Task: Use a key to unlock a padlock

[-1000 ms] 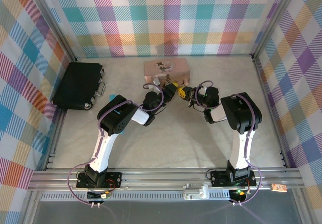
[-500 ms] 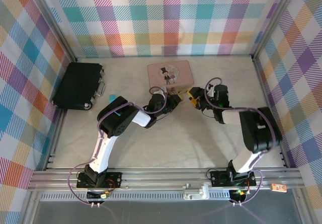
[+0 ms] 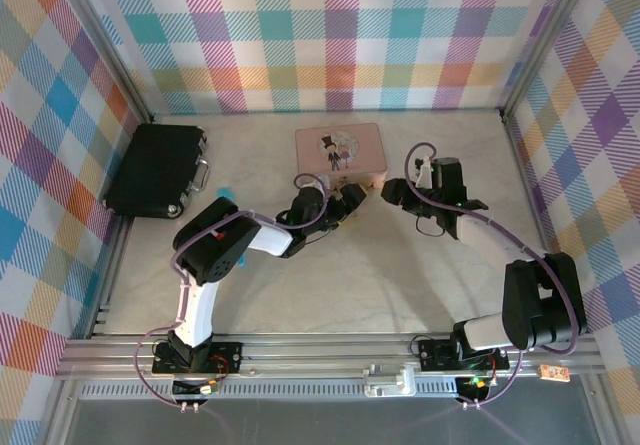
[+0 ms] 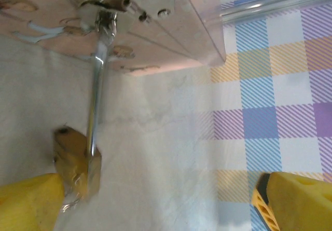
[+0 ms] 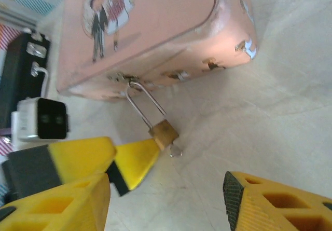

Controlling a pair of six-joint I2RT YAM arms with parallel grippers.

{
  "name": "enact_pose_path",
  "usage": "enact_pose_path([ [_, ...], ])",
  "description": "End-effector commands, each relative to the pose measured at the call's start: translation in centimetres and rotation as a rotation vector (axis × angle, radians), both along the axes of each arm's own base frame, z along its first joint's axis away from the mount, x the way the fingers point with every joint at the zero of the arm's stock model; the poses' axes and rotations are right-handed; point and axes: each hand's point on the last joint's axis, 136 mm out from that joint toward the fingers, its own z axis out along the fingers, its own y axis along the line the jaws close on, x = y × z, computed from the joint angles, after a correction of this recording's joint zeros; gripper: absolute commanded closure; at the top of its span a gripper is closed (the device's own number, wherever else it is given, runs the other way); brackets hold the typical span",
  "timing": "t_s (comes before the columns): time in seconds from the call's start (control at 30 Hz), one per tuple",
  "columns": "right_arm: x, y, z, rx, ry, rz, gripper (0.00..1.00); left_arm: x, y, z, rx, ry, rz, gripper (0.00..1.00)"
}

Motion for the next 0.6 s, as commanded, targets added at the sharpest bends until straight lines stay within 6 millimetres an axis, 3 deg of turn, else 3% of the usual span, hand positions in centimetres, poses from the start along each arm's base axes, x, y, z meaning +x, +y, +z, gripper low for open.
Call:
enact_pose_path([
  [0.0,-0.7,0.7,0.4,-0.150,-0.054,0.103,0.40,-0.9,2.3,-0.7,0.065,0.031,0.029,0.00],
  [0.23,-0.8,4.2,-0.6,-0.294,-0.071,0.244,0.44,-1.2,6.8,0.6,0.135,0.029,0.091,0.00],
  [0.4,-0.5,7.0,-2.6,-0.432,-0.060,0.348,0.47,-0.6,10.6,1.5,0.167,0.039,0.155,0.00],
  [0.57,0.4,7.1,-5.0,-0.546,-0.012,0.381,0.49,0.3,13.4,3.5,0.232,-0.004,0.190,0.00],
])
